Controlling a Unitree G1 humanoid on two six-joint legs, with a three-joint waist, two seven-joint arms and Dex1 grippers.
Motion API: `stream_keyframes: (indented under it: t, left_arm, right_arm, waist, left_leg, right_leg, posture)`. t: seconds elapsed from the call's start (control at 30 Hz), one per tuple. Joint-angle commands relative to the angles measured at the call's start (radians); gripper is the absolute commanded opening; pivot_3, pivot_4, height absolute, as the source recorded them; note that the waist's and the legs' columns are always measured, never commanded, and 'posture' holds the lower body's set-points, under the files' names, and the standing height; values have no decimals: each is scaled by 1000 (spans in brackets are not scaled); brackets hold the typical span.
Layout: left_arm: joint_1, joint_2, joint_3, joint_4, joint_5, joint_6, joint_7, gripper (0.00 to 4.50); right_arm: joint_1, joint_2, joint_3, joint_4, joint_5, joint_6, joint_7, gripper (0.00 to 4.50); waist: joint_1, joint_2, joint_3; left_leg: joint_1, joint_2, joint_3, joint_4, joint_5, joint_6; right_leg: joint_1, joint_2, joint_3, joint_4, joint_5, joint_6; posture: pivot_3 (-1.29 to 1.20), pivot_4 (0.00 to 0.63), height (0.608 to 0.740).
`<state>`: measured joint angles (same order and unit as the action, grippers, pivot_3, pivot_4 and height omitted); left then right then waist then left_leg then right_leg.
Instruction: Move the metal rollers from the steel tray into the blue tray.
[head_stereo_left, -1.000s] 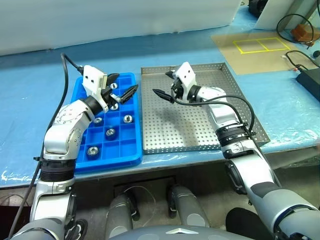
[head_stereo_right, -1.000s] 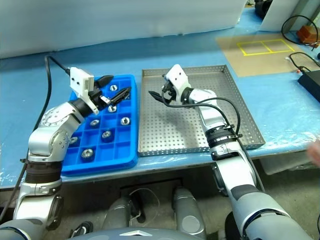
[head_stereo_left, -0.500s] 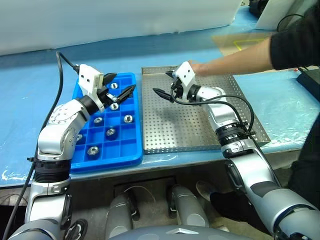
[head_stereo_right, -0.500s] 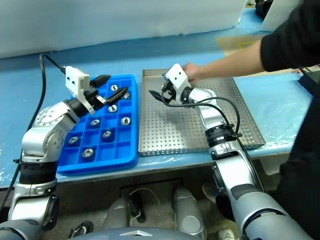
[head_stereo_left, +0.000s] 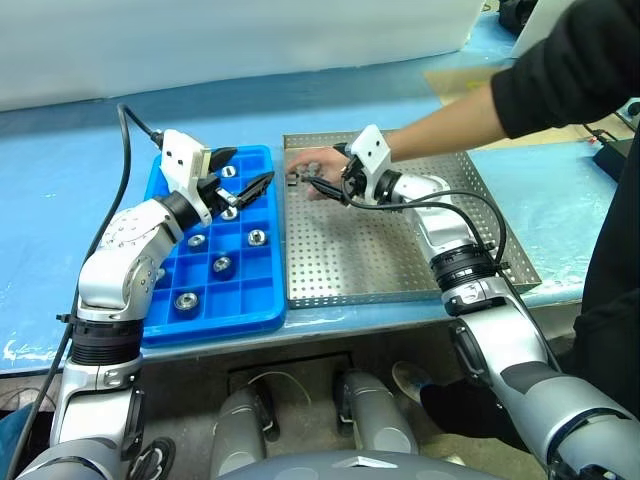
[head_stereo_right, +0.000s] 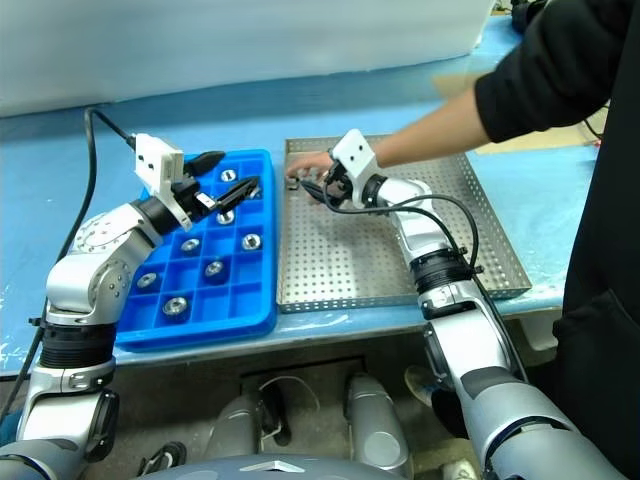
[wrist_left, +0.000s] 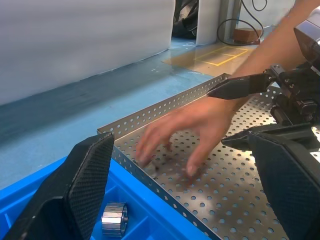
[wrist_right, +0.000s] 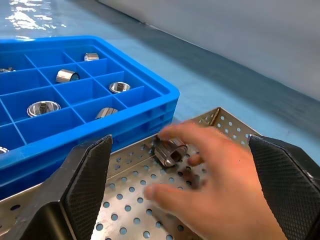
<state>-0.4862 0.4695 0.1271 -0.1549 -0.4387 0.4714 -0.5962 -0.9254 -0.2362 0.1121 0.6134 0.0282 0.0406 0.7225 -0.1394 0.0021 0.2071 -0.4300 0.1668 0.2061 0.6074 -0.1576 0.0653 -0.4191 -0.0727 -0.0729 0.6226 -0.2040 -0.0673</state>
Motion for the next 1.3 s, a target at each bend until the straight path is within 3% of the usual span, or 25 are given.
stream_keyframes:
  t: [0.03,0.87,1.3]
  left_arm:
    - [-6,11,24,-32,-12,-8,2,4500]
    - [-4,17,41,-47,-22,16,10,4500]
    - [-2,11,37,-47,-20,14,18,4500]
  right_arm:
    - [-29,5,-3,-21,8,-25,5,4481]
    - [-9,26,7,-39,6,-19,-9,4481]
    - [37,-10,50,-96,5,22,115,4481]
  waist:
    - [0,0,0]
    - [1,0,0]
    - [17,0,0]
  left_leg:
    - [0,0,0,0,0,0]
    - [0,0,0,0,0,0]
    - [0,0,0,0,0,0]
  right_leg:
    - [0,0,0,0,0,0]
    - [0,0,0,0,0,0]
    - [0,0,0,0,0,0]
  posture:
    - [-459,150,740]
    - [-459,150,740]
    - [-452,150,740]
